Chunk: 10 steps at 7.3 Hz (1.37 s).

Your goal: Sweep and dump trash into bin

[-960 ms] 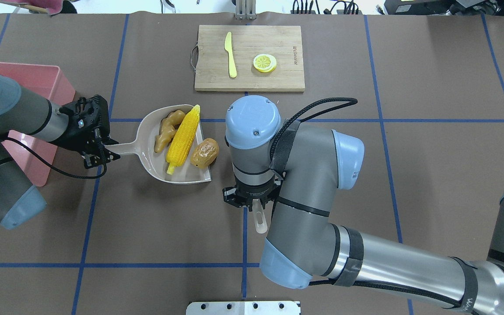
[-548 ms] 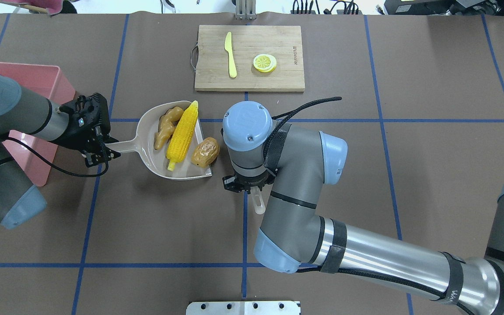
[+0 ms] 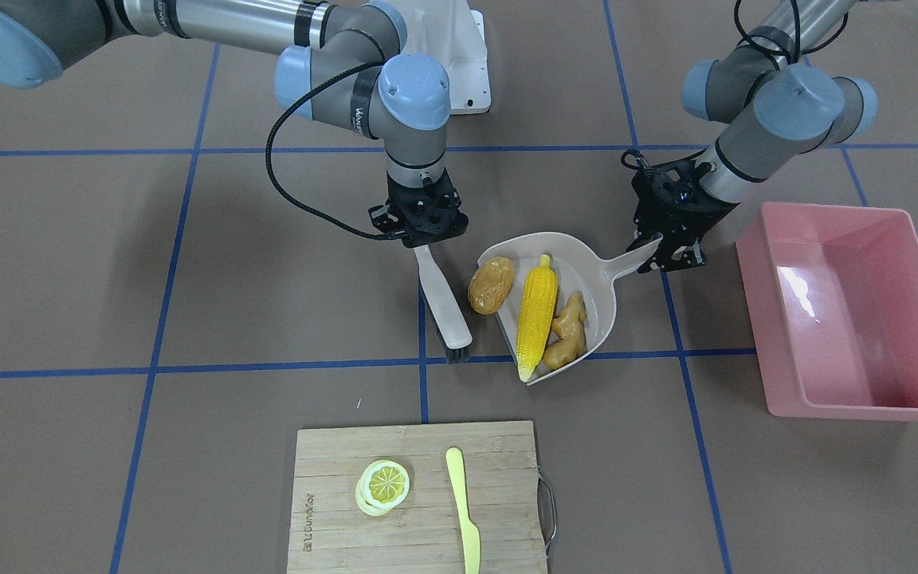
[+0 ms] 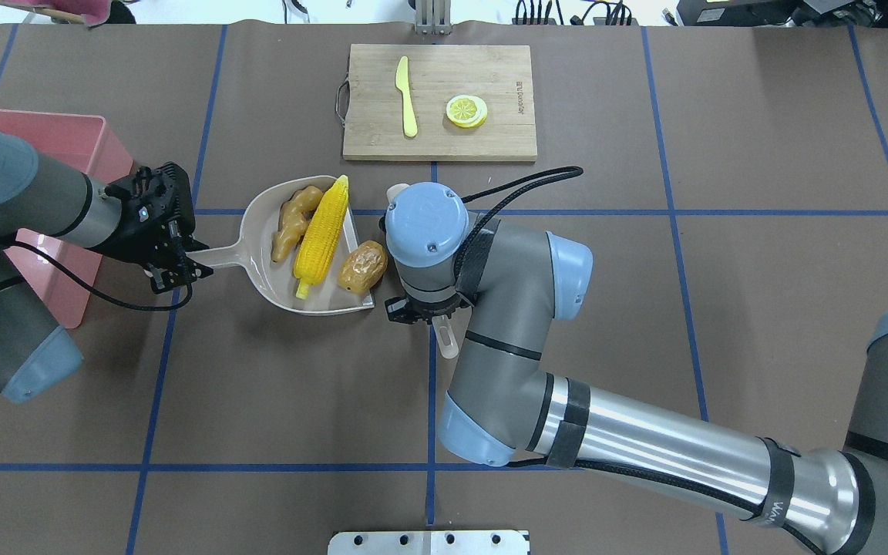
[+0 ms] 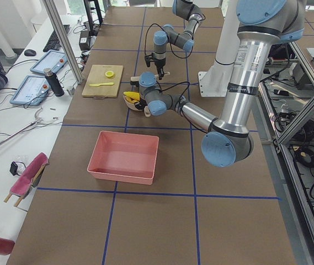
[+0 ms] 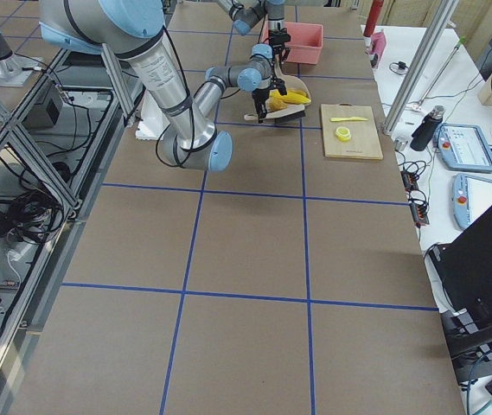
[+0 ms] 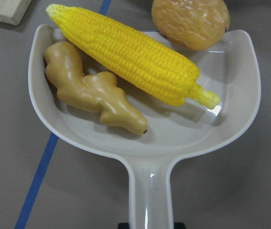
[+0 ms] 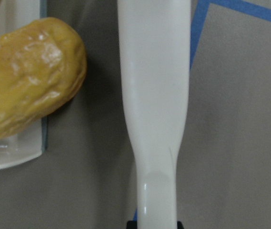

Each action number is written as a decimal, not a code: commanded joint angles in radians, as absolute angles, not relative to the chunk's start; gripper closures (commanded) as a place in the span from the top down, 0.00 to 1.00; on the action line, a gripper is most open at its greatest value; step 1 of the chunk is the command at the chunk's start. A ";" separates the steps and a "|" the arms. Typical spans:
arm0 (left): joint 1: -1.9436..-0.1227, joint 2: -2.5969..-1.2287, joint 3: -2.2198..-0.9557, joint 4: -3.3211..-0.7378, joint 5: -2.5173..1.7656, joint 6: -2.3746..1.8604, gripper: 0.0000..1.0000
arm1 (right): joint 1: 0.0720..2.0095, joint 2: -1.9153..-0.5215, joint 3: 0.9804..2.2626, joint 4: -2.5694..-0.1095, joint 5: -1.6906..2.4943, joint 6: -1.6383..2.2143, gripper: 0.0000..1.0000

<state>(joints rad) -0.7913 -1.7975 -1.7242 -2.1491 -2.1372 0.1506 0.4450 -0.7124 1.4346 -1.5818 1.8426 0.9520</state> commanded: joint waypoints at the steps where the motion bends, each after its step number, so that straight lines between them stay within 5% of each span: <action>1: -0.790 -1.798 -1.724 -2.149 -2.138 0.132 0.00 | 0.428 -0.671 1.323 -1.450 1.868 0.988 0.00; 10: -0.792 -1.799 -1.733 -2.180 -2.138 0.101 0.00 | 0.374 -0.581 1.366 -1.423 2.022 1.200 0.00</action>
<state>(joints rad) -0.7915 -1.7982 -1.7329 -2.1685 -2.1391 0.1025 0.3754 -0.5808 1.3385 -1.4104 1.9957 1.1954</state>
